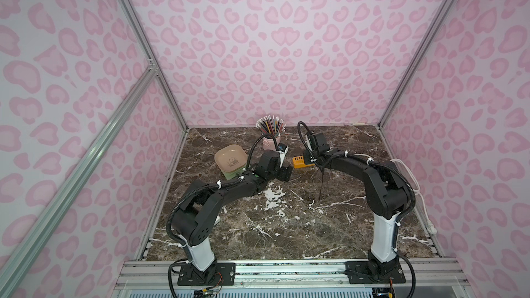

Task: Charge the electronic scale
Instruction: Insert the plug into the socket.

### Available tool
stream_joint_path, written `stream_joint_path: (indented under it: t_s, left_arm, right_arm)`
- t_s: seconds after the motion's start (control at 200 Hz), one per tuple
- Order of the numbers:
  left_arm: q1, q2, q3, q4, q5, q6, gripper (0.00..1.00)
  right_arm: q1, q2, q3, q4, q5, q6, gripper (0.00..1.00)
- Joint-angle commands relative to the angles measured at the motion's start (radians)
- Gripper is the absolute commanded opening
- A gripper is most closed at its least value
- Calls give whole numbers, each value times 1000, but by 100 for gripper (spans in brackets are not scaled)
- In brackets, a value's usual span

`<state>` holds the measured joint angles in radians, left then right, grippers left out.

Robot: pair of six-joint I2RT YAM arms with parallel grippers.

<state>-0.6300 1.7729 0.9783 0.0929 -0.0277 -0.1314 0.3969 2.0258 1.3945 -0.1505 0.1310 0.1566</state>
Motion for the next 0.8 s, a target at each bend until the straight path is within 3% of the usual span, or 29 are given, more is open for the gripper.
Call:
stream_joint_path:
  t_s: [0.0,0.095,0.205,0.27,0.31,0.47,0.635,0.795]
  left_arm:
    - [2,-17,-5,28,-12,7,87]
    - [3,-25,-8,24,-16,9,87]
    - [3,-32,-9,20,-16,13,87]
    - [3,-36,-13,19,-15,13,87]
    - [3,-37,-15,18,-17,13,87]
    - [3,-48,-22,14,-21,16,87]
    - [9,-59,-30,16,-29,13,87]
    - [25,-101,-50,32,-26,-10,86]
  right_arm:
    - [0,37,-3,-203,-69,9,0]
    - [0,24,8,-201,-76,11,0]
    - [-1,0,51,-213,-76,9,11]
    - [-4,-9,93,-227,-81,6,24]
    - [-8,-15,118,-241,-83,5,38]
    - [-30,-79,194,-273,-128,-7,67]
    - [-56,-210,105,-245,-192,0,80]
    - [-81,-381,-127,-160,-271,34,83]
